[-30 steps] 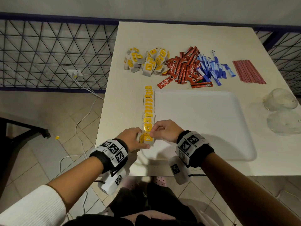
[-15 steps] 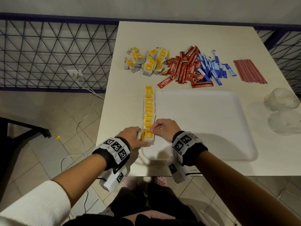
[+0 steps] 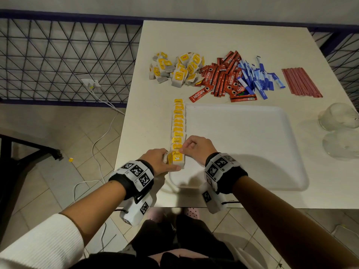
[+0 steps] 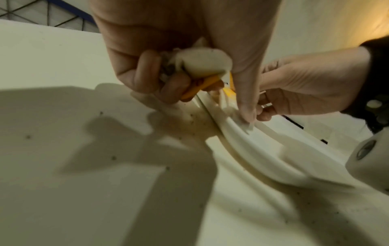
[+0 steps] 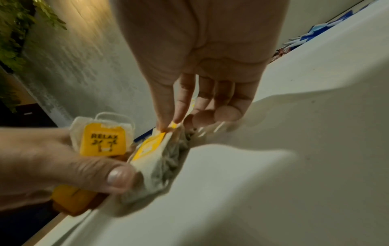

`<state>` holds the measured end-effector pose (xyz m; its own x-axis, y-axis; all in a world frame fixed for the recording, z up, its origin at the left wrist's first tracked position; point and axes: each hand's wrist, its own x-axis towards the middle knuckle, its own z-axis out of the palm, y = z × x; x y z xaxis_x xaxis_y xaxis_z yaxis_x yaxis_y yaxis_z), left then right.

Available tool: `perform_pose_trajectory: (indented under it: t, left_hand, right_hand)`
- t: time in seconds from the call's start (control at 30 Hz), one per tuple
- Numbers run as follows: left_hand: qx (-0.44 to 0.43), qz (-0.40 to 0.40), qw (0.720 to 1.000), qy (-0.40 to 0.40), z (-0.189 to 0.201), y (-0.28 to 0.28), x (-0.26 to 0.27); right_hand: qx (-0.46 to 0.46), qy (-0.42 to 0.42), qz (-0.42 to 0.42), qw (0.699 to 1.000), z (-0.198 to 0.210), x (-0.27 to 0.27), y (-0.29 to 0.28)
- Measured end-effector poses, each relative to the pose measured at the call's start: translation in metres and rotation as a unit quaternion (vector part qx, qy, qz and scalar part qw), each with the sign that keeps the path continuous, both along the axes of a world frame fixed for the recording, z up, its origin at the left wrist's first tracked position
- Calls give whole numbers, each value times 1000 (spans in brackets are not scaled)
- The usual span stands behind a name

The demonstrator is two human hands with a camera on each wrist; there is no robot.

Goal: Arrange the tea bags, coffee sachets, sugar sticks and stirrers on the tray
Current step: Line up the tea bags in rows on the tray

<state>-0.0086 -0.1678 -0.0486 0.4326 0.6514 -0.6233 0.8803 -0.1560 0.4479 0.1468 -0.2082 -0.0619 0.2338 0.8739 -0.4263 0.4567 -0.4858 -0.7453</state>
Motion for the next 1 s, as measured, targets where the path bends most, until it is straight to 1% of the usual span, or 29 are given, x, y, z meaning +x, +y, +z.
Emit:
perform_pose_trajectory:
  t: [0.07, 0.13, 0.27, 0.33, 0.4, 0.53, 0.6, 0.63, 0.7, 0.77, 0.83, 0.93, 1.0]
  left_hand:
    - [-22, 17, 999, -20, 3, 3, -6]
    - [-47, 26, 997, -51, 8, 7, -11]
    - [-100, 33, 983, -150, 24, 8, -9]
    - [-135, 42, 970, -199, 32, 5, -4]
    - [-166, 51, 958, -226, 37, 4, 1]
    - [-163, 45, 960, -224, 41, 6, 9]
    - [-158, 66, 961, -217, 43, 7, 10]
    - [-171, 82, 957, -220, 43, 7, 10]
    - [-226, 113, 936, -244, 41, 8, 8]
    - [-286, 139, 908, -273, 39, 9, 4]
    - [-314, 155, 890, -290, 37, 7, -2]
    - [-321, 204, 875, -300, 33, 4, -8]
    - [-309, 231, 876, -291, 30, 4, -13]
  right_hand:
    - [15, 24, -15, 999, 5, 6, 1]
    - [34, 69, -15, 997, 14, 12, 0]
    - [32, 155, 80, 984, 48, 12, -1]
    - [27, 169, 118, 978, 61, 8, 0]
    - [27, 179, 143, 973, 69, 5, 4]
    - [32, 150, 170, 973, 82, 3, 10]
    - [41, 135, 171, 975, 87, 3, 13]
    - [42, 129, 169, 976, 89, 3, 14]
    - [42, 120, 162, 979, 90, 4, 16]
    - [35, 119, 148, 981, 89, 5, 18]
    - [28, 125, 128, 983, 86, 4, 19]
    - [27, 134, 93, 986, 82, 3, 19]
    - [27, 133, 74, 988, 79, 4, 20]
